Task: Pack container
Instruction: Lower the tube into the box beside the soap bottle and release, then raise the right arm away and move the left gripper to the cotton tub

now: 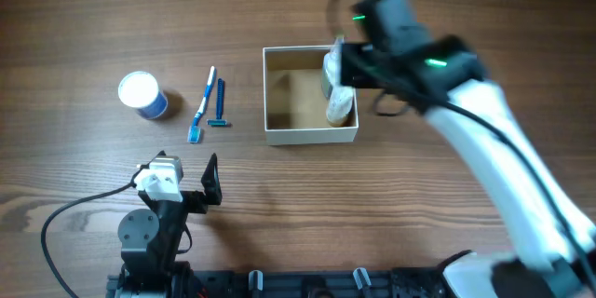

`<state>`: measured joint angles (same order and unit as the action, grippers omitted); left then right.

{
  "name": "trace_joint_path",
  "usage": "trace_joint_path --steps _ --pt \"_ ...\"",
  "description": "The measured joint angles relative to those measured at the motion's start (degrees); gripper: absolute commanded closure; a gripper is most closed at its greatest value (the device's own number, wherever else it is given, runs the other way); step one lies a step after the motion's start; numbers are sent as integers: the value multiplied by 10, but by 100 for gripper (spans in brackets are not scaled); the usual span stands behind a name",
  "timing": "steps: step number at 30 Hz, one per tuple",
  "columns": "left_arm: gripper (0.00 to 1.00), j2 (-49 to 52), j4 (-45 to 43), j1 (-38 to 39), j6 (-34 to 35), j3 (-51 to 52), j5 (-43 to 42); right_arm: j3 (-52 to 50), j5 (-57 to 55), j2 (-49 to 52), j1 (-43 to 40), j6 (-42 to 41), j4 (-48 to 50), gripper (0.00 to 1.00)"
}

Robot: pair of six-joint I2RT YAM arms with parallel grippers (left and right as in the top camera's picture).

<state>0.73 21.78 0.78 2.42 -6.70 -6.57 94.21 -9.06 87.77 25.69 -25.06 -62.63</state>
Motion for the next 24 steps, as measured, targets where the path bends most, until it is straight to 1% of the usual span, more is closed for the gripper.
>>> trace_joint_path --steps 3,4,7,11,15,24 --pt "0 0 0 0 0 0 0 6 0 -65 -71 -17 -27 6" --pt "0 0 0 0 0 0 0 8 3 -85 -104 -21 -37 0" --pt "0 0 0 0 0 0 0 11 21 -120 -191 -29 -58 0" --pt "0 0 0 0 0 0 0 11 62 -123 -279 -33 -75 0" --pt "0 0 0 0 0 0 0 11 79 -116 -304 -34 -77 0" --pt "0 0 -16 0 0 0 0 11 95 -115 -305 -34 -77 0"
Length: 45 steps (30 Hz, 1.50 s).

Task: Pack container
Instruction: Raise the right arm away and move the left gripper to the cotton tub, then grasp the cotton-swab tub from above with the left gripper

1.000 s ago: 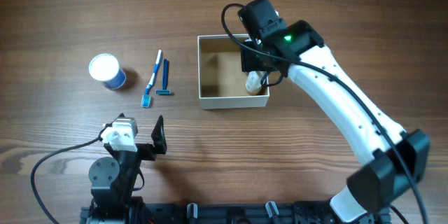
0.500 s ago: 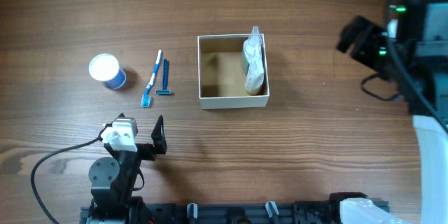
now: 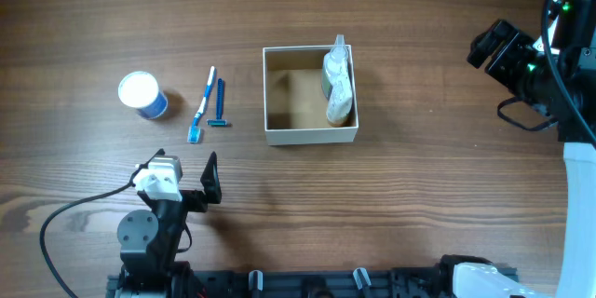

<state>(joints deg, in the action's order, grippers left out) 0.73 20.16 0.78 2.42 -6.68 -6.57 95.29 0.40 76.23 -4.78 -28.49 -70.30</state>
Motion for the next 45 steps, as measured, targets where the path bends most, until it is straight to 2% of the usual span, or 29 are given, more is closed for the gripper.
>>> trace_joint_path --steps 8,12,15,19,23,28,33,38,45 --pt "0 1 -20 0 26 -7 -10 0 0 0 0 -7 0 0" --pt "0 43 72 0 86 -89 21 0 1 0 0 -9 1 0" --pt "0 130 151 0 114 -184 57 0 1 0 0 -9 2 0" --pt "0 306 256 0 128 -329 107 0 2 0 0 -9 3 0" --pt "0 480 311 -10 133 -454 147 0 3 0 0 -9 2 0" --pt "0 645 315 -59 134 -556 146 0 3 0 0 -9 2 0" --pt "0 749 290 -93 134 -596 136 0 3 1 0 -9 2 0" --pt "0 802 252 -120 134 -597 125 0 3 1 0 -9 2 0" --pt "0 868 191 -174 136 -599 47 0 3 1 0 -9 2 0"
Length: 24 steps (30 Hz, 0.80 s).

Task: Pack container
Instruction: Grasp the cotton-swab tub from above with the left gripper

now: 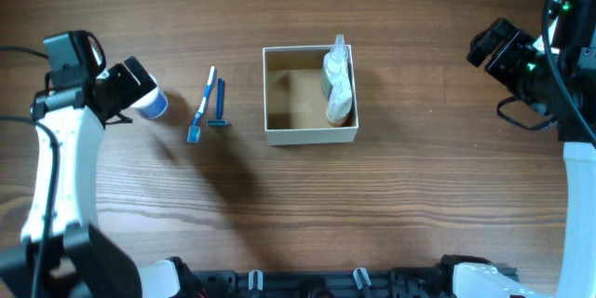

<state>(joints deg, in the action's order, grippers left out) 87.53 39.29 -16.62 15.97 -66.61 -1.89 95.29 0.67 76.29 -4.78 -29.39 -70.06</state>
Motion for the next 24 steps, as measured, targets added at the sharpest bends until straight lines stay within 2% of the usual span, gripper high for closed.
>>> trace_joint_path --steps 8,24 --pt "0 82 -38 -14 -18 0 -55 0 0 0 0 0 0 0" --pt "0 83 -47 -1 -78 0 -12 0 0 0 0 0 0 0"
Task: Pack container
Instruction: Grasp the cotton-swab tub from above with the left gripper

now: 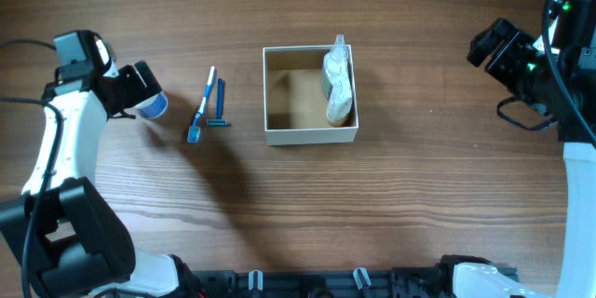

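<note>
The open cardboard box (279,135) stands mid-table. A clear bag with pale contents (337,79) leans inside it against the right wall. Left of the box a blue-and-white toothbrush (202,104) and a blue razor (220,104) lie side by side. Further left is a white cup with a blue base (155,105); my left gripper (133,84) hangs right over it and hides its top. Whether its fingers press the cup is not visible. My right gripper (482,47) hovers far right, away from everything, with nothing in it.
The left arm (56,158) runs down the table's left side and the right arm (577,149) down the right edge. Bare wood surrounds the box in front, behind and to the right.
My left gripper has shifted slightly right and sits more fully over the cup, covering its white top. The cup, toothbrush, razor, box and right arm are where they were.
My right gripper was at the box's right wall with the bag. Then it stood far right with the bag left in the box, while the left arm rested at the front. Later the left gripper was beside the cup, and now it is over it.
</note>
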`<state>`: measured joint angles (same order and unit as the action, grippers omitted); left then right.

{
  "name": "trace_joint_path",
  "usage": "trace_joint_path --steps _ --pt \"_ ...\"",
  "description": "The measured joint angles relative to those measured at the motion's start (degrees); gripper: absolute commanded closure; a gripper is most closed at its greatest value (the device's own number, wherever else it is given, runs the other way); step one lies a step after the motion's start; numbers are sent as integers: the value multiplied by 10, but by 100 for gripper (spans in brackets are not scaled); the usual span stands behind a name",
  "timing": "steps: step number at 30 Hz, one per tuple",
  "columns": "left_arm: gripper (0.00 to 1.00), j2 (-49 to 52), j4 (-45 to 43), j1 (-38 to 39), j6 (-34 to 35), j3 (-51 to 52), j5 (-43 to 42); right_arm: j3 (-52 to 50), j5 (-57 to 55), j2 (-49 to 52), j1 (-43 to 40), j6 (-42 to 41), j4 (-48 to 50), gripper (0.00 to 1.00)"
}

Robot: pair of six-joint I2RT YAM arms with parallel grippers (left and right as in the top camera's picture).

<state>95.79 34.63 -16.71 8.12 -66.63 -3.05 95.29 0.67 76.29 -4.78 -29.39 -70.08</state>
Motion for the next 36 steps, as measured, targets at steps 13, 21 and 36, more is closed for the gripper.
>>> trace_joint_path --steps 13,21,36 --pt "0 46 -18 15 -6 0 32 0 0 0 0 0 0 0" --pt "15 60 -26 15 -9 0 32 0 0 0 0 0 0 0" --pt "16 52 -21 22 -16 0 33 0 0 0 0 0 0 0"
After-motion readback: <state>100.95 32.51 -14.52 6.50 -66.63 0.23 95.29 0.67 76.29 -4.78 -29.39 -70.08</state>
